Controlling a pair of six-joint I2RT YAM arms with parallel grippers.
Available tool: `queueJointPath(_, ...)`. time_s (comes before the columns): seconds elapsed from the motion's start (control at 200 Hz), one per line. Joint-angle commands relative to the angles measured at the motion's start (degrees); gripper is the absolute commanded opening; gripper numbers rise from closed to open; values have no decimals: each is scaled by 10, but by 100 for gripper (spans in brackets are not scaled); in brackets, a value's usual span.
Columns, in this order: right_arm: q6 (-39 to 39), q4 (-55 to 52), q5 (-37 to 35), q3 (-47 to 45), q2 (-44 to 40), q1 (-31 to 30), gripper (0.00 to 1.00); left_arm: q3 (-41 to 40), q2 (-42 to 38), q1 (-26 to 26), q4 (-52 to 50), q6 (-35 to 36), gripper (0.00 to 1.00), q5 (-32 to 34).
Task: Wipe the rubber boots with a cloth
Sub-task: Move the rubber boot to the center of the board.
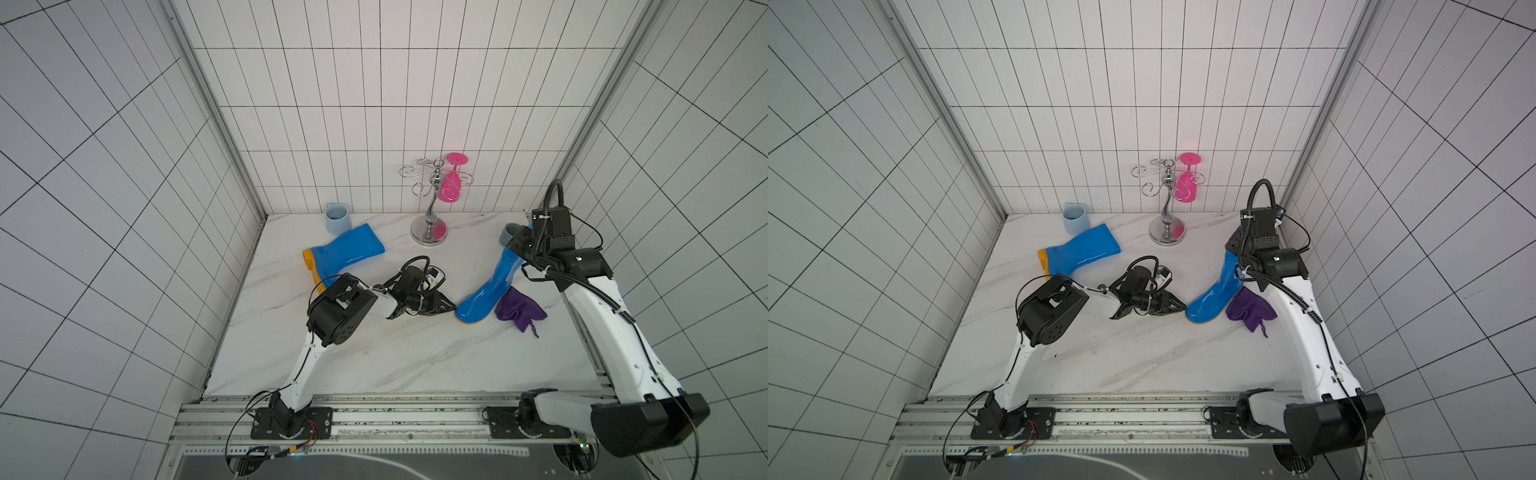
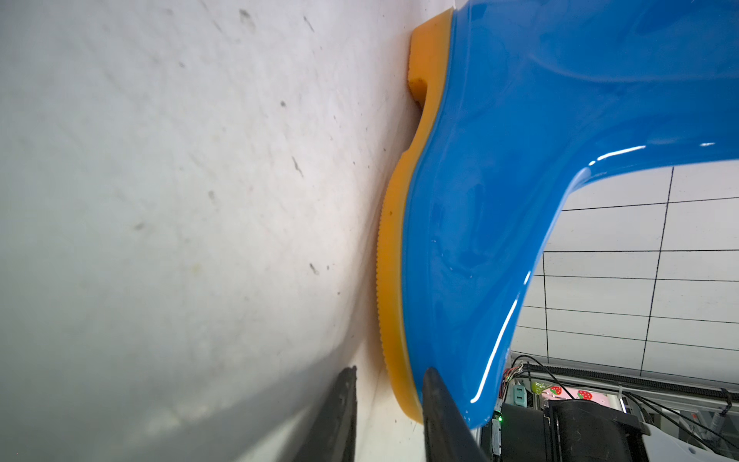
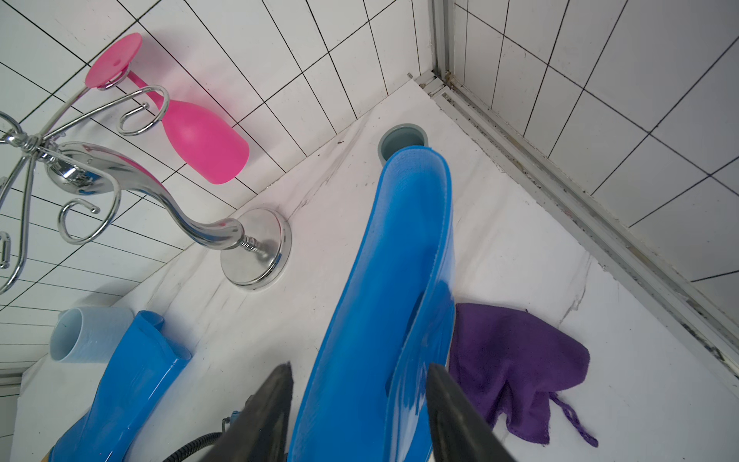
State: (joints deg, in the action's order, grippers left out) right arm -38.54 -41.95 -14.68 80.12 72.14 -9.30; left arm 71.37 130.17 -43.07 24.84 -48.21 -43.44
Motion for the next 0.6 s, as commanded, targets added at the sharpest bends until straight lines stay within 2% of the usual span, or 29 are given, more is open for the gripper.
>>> queueJointPath(0.0, -5, 15, 7, -28, 8, 7, 55, -8, 18, 1, 5, -5, 30, -2)
queueJointPath(0.315, -2, 26, 19, -17, 37, 13, 55, -4, 25, 2, 12, -11, 30, -5)
queueJointPath(0.445, -1, 28, 19, -13, 54, 14, 51, -4, 26, 3, 15, -12, 30, -6)
queueJointPath(0.51, 1, 31, 18, -12, 62, 15, 45, -5, 27, 3, 17, -12, 30, -7)
queueJointPath(0.595, 5, 36, 10, -9, 74, 15, 25, -9, 25, 4, 20, -13, 30, -8)
